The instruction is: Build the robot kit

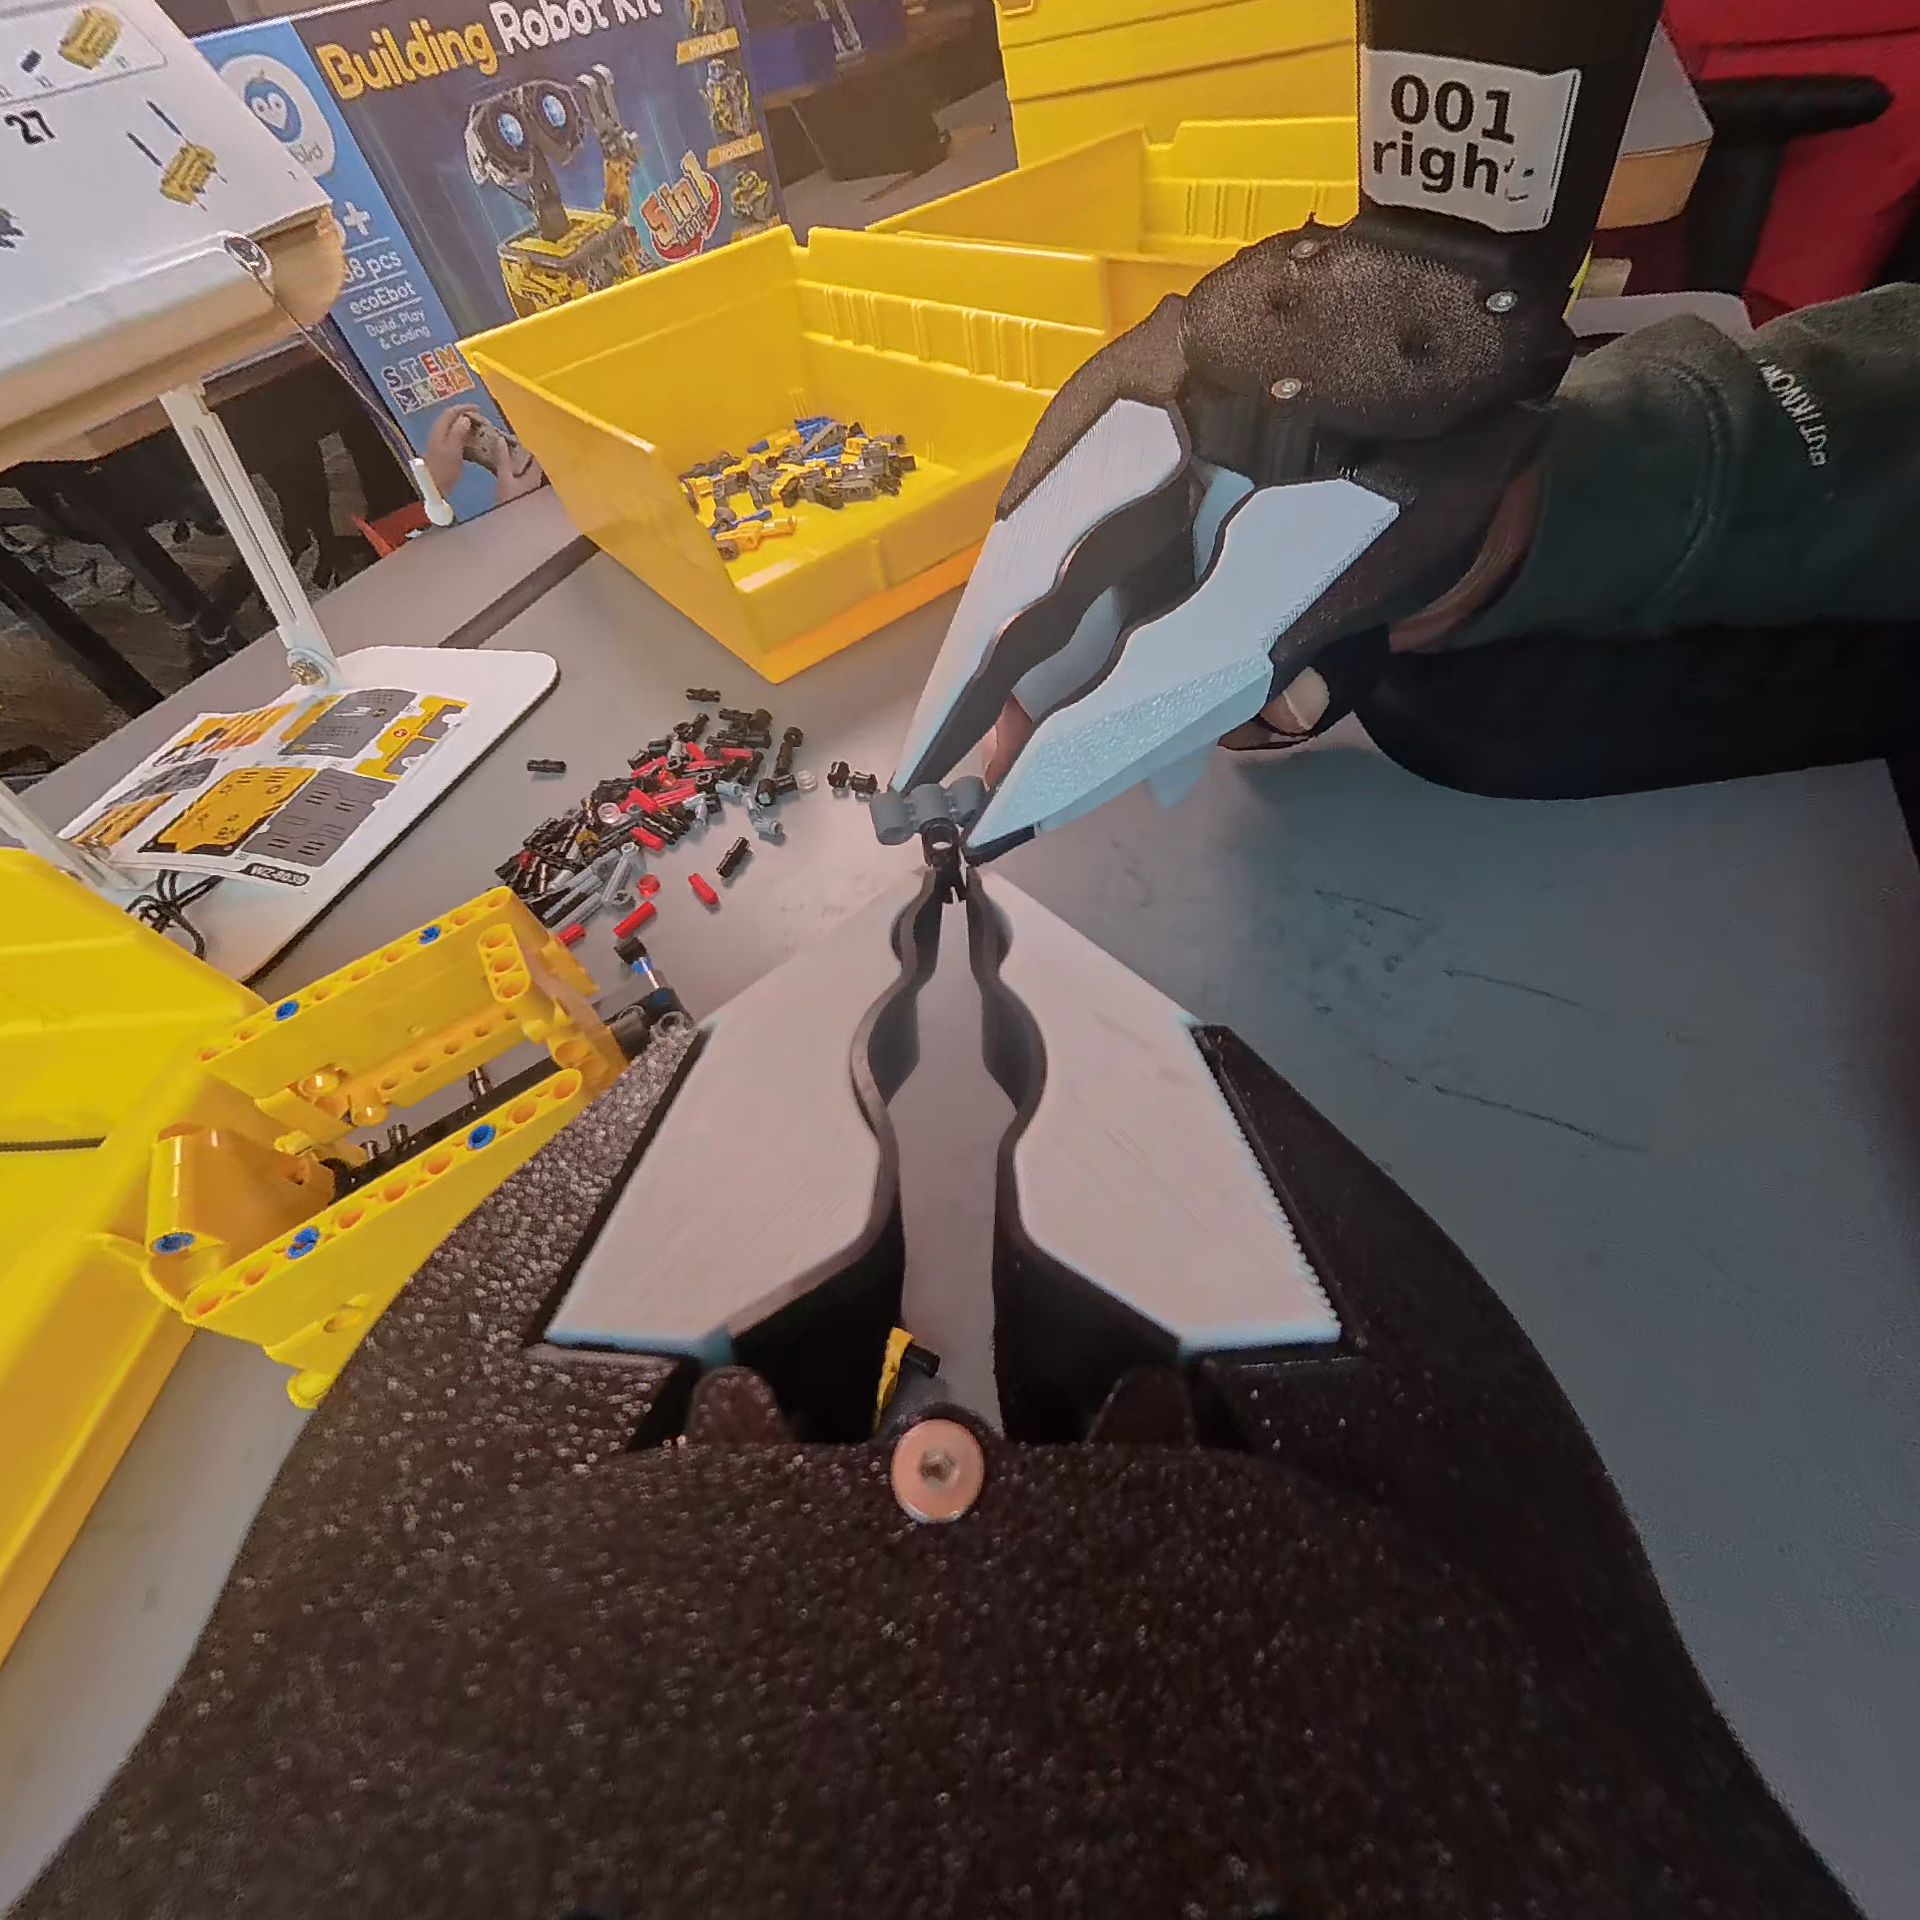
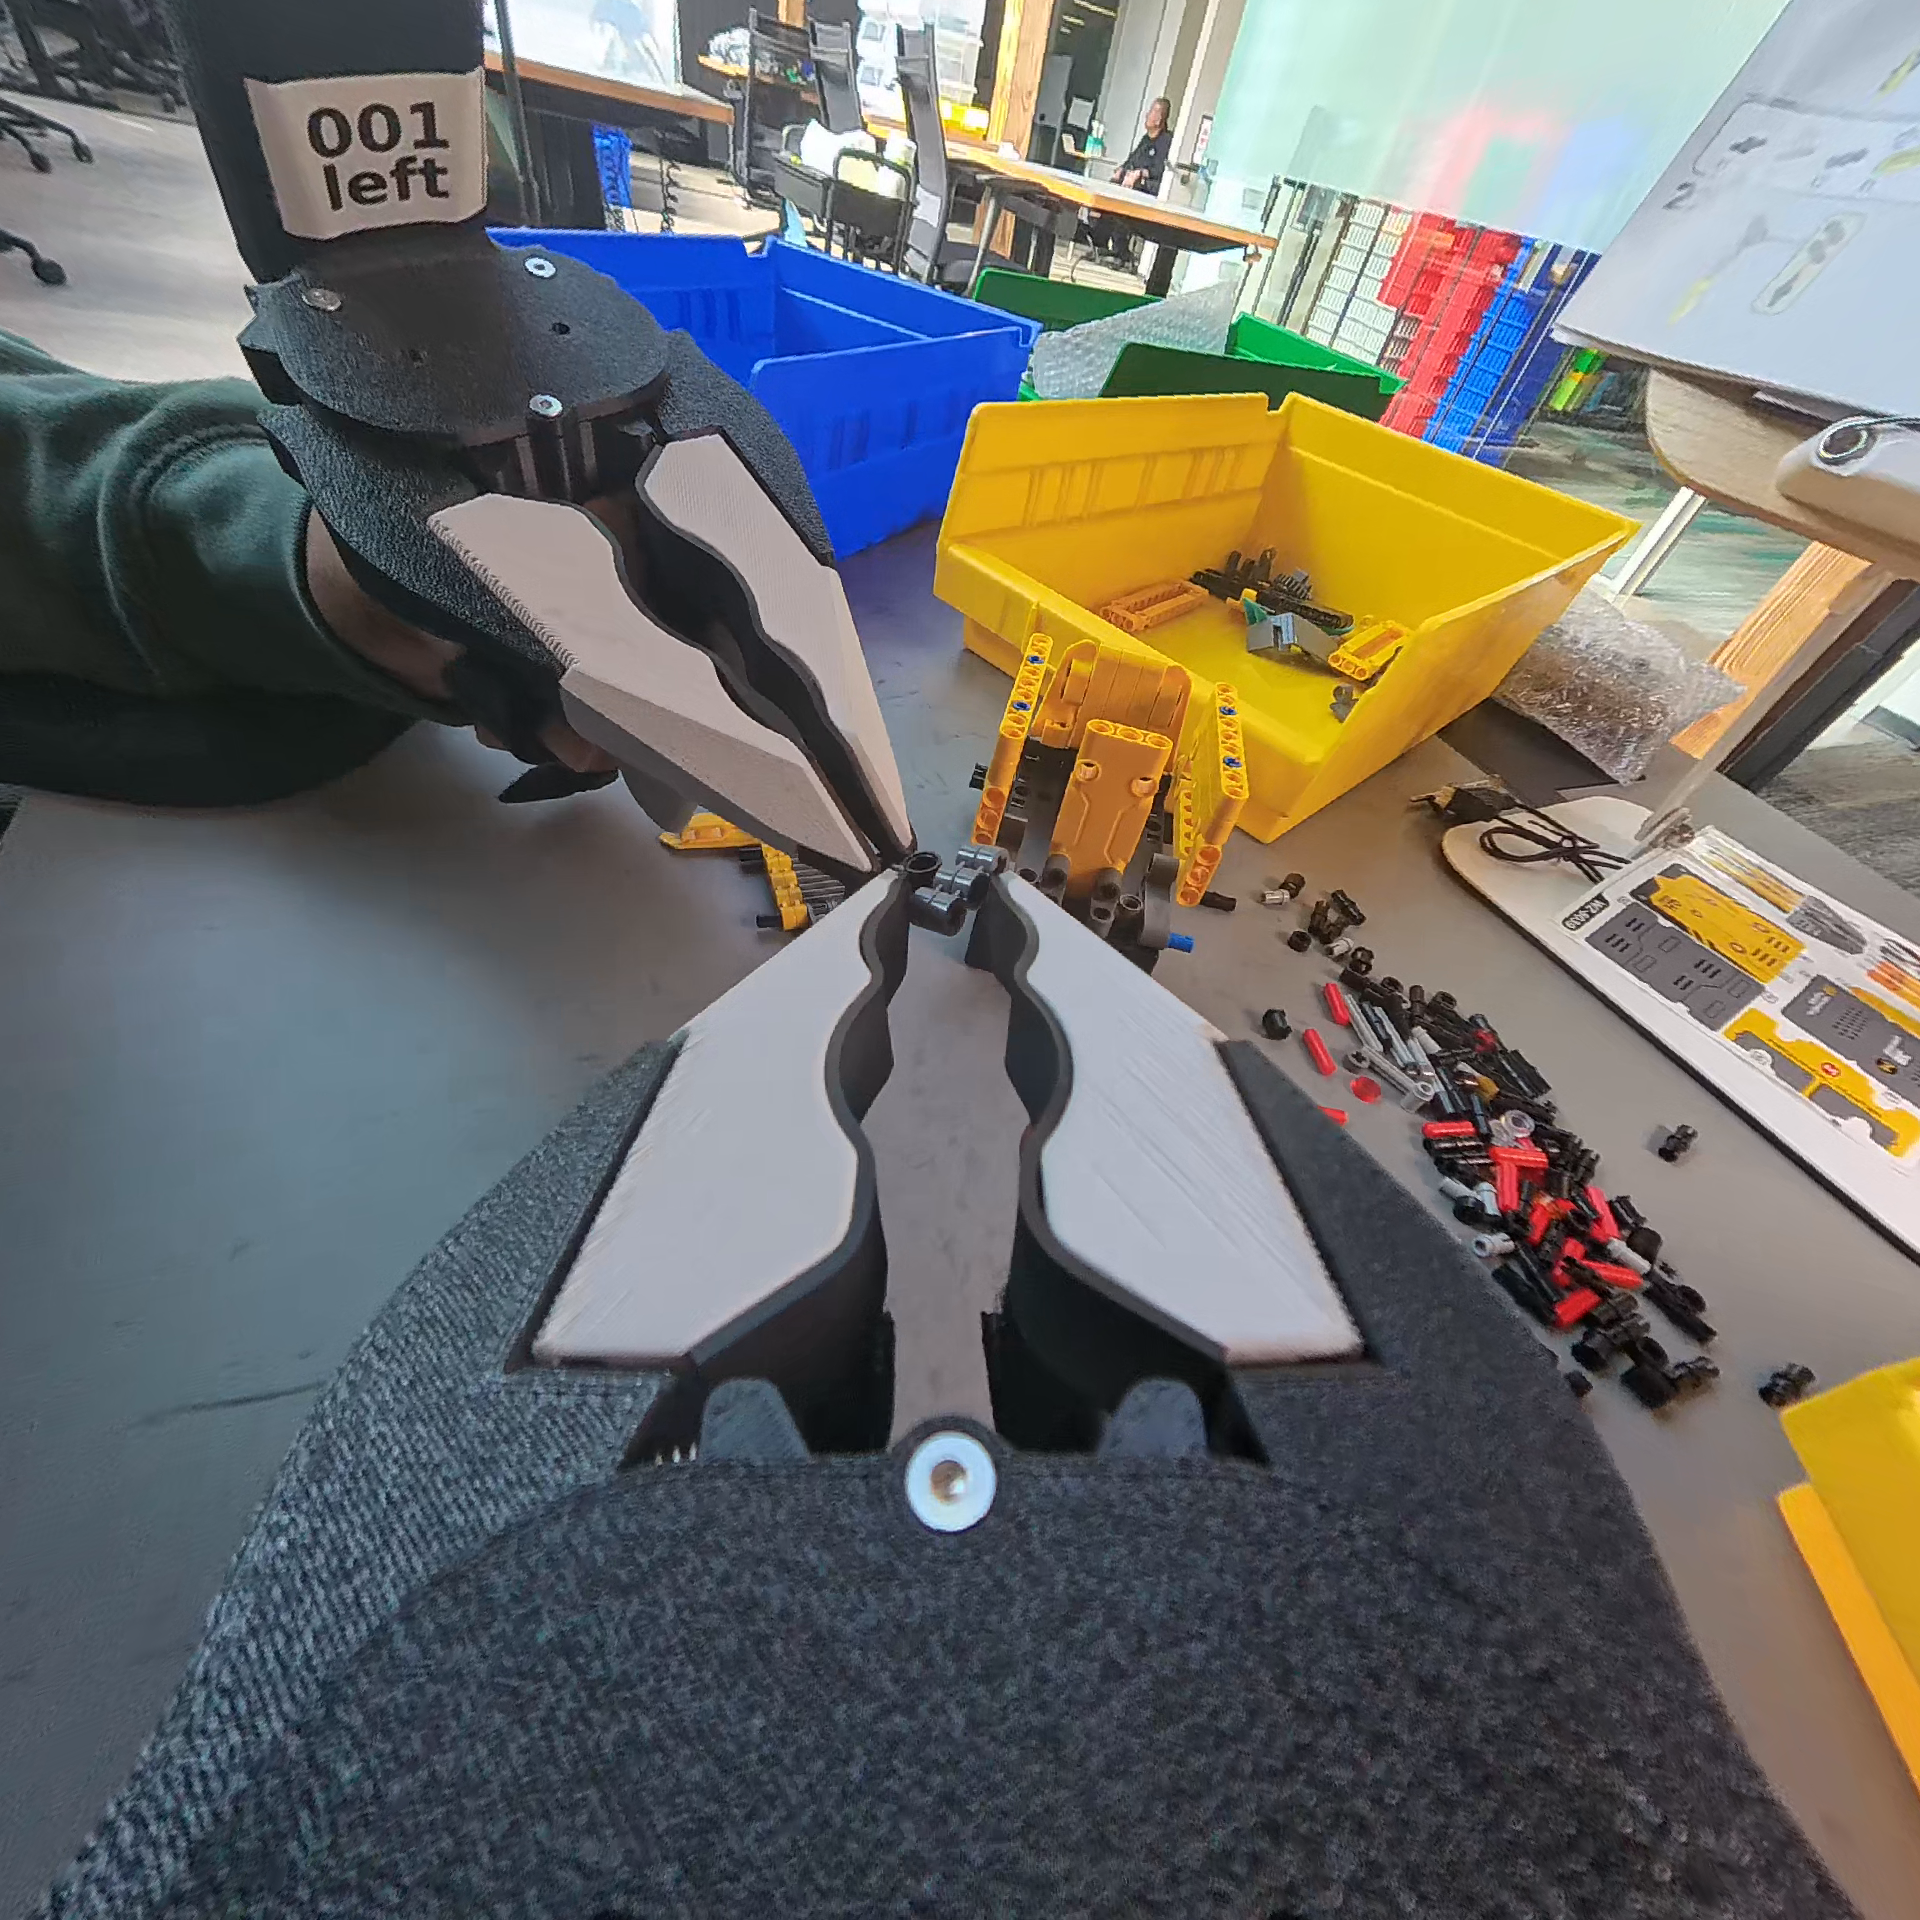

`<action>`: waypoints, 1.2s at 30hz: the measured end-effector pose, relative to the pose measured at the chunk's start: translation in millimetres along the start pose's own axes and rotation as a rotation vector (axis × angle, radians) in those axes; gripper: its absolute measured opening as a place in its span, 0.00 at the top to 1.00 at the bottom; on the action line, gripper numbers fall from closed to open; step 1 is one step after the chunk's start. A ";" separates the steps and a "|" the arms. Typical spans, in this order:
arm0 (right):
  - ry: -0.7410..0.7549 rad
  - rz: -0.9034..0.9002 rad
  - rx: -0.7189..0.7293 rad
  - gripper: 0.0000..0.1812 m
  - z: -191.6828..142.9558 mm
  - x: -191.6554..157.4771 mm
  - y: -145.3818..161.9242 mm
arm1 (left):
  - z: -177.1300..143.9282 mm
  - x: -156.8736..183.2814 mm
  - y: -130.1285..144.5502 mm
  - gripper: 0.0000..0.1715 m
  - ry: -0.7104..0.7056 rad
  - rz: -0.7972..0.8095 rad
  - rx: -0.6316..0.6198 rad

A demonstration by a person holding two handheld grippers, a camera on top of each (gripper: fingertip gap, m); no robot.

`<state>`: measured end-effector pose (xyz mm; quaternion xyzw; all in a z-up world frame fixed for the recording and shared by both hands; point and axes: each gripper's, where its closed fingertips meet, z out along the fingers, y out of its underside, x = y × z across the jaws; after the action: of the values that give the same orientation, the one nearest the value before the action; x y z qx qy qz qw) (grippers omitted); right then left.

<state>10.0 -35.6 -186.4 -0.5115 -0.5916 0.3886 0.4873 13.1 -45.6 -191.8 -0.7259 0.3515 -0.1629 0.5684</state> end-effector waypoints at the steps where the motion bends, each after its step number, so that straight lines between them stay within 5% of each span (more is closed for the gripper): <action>1: 0.002 -0.002 0.003 0.92 -0.3 0.2 -0.6 | 0.1 0.0 -0.5 0.98 0.000 -0.004 0.003; 11: 0.013 -0.065 0.019 0.93 -7.7 3.9 -6.5 | -1.3 -1.0 2.1 0.96 0.017 -0.066 0.001; 18: 0.006 -0.132 0.009 0.93 -20.4 9.4 -5.7 | 2.4 25.1 27.6 0.88 0.214 -0.181 -0.147; 24: -0.138 -0.177 -0.120 0.93 -23.0 -12.4 18.5 | 3.4 58.8 53.9 0.86 0.340 -0.069 -0.303; 31: -0.247 -0.163 -0.217 0.93 -29.2 -25.9 37.1 | 12.0 65.2 72.0 0.85 0.289 0.085 -0.409; 36: -0.259 -0.147 -0.215 0.93 -30.0 -26.5 37.6 | 9.7 68.2 73.6 0.91 0.308 0.023 -0.428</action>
<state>47.7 -56.3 -220.5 -0.4616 -0.7233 0.3490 0.3767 43.1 -94.0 -275.0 -0.7922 0.4684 -0.1870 0.3436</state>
